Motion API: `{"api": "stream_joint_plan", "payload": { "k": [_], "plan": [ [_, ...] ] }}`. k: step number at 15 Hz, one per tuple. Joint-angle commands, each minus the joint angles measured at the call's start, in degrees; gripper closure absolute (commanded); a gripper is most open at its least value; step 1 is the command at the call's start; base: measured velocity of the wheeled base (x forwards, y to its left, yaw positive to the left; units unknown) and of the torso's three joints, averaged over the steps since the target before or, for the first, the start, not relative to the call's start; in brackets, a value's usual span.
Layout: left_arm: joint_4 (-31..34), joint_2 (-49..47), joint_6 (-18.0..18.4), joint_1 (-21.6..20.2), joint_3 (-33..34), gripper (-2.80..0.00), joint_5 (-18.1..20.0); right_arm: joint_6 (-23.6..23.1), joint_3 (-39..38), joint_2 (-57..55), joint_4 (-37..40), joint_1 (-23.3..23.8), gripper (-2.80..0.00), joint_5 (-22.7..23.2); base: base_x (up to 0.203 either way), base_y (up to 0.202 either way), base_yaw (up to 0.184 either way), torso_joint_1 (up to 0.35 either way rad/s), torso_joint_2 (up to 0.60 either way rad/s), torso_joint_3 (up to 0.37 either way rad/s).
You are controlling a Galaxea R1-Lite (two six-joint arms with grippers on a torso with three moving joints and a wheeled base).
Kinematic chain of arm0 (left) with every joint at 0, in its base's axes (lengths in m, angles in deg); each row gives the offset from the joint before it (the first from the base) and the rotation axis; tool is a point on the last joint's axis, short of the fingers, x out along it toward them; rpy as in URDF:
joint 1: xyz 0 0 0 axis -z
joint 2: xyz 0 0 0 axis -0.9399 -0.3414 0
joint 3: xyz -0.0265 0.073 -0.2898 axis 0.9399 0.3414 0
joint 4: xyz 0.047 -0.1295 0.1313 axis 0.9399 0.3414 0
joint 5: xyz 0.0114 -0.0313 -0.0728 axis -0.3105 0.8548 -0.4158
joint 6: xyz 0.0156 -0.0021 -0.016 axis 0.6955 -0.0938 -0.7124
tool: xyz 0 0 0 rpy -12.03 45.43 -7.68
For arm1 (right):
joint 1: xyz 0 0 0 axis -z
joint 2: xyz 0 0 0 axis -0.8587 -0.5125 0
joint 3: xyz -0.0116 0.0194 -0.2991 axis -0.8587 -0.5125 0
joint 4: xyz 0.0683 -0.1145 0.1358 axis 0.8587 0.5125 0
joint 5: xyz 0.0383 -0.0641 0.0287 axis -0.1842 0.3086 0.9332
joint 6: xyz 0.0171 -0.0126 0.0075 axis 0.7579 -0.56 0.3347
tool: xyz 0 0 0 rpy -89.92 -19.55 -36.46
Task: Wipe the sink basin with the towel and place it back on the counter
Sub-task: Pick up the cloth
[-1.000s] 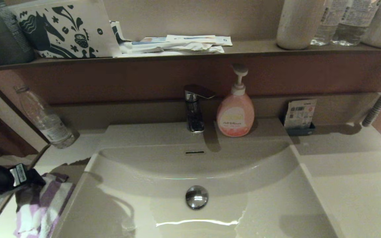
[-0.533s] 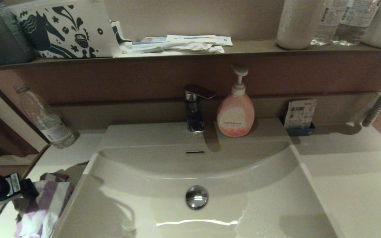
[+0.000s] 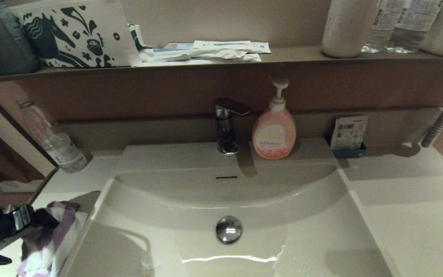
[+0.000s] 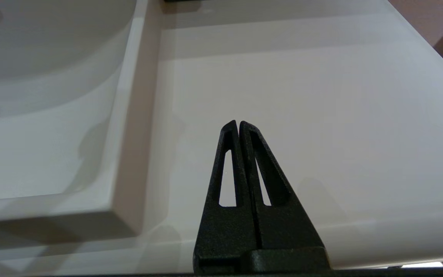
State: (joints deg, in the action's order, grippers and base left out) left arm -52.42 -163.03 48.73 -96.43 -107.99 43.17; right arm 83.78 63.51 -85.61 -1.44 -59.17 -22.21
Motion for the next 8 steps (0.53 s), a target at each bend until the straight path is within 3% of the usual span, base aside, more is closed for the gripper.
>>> {"api": "stream_joint_plan", "payload": {
  "k": [1, 5, 8],
  "plan": [
    [0.1, -0.8, -0.1, -0.6, 0.1, -2.8, 1.0, 0.0, 0.0, -0.1, 0.0, 0.0, 0.0, 0.0, 0.0, 0.0, 0.0, 0.0, 0.0, 0.0],
    [-0.6, -1.4, 0.0, -0.4, 2.2, -2.8, 2.3, 0.0, 0.0, -0.1, 0.0, 0.0, 0.0, 0.0, 0.0, 0.0, 0.0, 0.0, 0.0, 0.0],
    [-5.6, -2.3, 0.0, -0.5, 5.3, -2.8, 2.3, 0.0, 0.0, -0.1, 0.0, 0.0, 0.0, 0.0, 0.0, 0.0, 0.0, 0.0, 0.0, 0.0]
  ]
}}
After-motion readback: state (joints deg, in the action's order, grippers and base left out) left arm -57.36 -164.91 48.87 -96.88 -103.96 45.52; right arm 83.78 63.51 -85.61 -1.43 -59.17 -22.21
